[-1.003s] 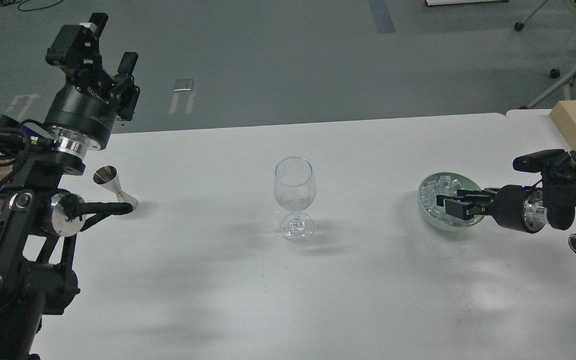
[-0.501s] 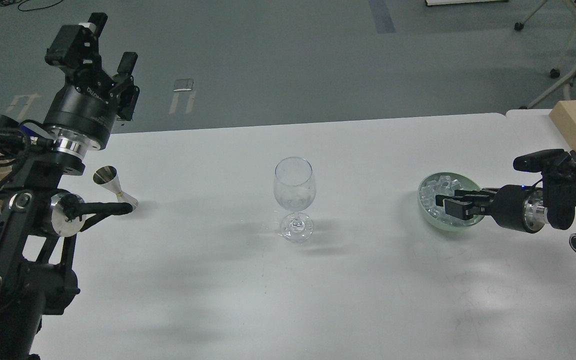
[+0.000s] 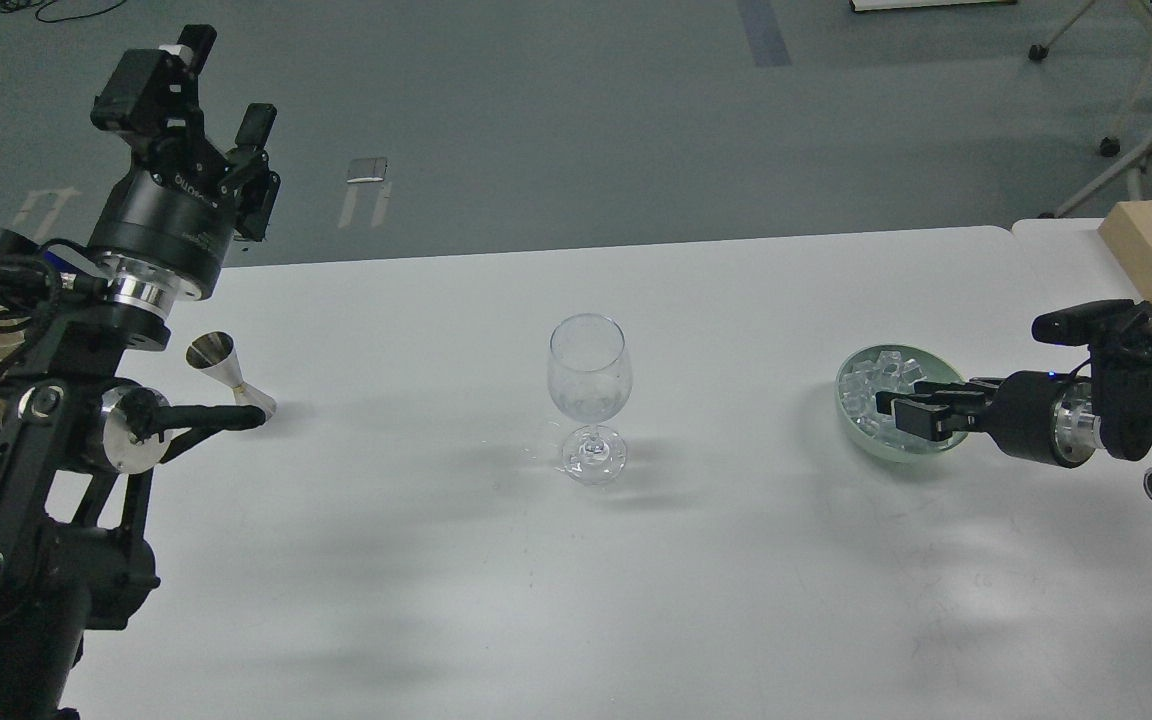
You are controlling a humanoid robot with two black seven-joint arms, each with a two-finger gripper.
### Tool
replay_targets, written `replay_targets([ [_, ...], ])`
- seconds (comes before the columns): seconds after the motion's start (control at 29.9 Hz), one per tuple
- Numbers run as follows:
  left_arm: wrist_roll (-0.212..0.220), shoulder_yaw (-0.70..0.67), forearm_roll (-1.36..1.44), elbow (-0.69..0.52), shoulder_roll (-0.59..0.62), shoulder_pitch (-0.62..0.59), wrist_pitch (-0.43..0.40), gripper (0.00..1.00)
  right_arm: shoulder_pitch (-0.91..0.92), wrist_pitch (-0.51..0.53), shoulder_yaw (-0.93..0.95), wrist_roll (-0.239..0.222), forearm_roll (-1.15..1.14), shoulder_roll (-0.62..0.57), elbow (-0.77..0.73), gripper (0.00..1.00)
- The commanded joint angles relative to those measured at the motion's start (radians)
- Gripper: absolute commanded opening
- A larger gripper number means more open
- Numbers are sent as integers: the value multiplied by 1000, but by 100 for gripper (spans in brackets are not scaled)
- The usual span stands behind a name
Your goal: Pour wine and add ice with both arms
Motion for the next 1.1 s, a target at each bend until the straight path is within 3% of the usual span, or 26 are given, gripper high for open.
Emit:
replay_targets([
  [0.0, 0, 0, 0, -1, -1, 0, 0, 80, 0, 0, -2, 5, 0, 6, -10, 55],
  [0.33, -2, -3, 0, -1, -3, -2, 0, 80, 44, 0, -51, 6, 0, 3, -34, 54],
  [0.43, -2, -3, 0, -2, -3, -2, 0, 80, 77, 0, -75, 26, 0, -6, -38, 53],
  [0.53, -2, -3, 0, -2, -4, -2, 0, 80, 84, 0, -81, 54, 0, -9, -38, 49],
  [0.6, -2, -3, 0, -4, -3, -2, 0, 80, 86, 0, -83, 67, 0, -10, -38, 40],
  [1.07, -17, -5, -1, -10, -3, -2, -1, 80, 84, 0, -86, 67, 0, -52, -34, 46],
])
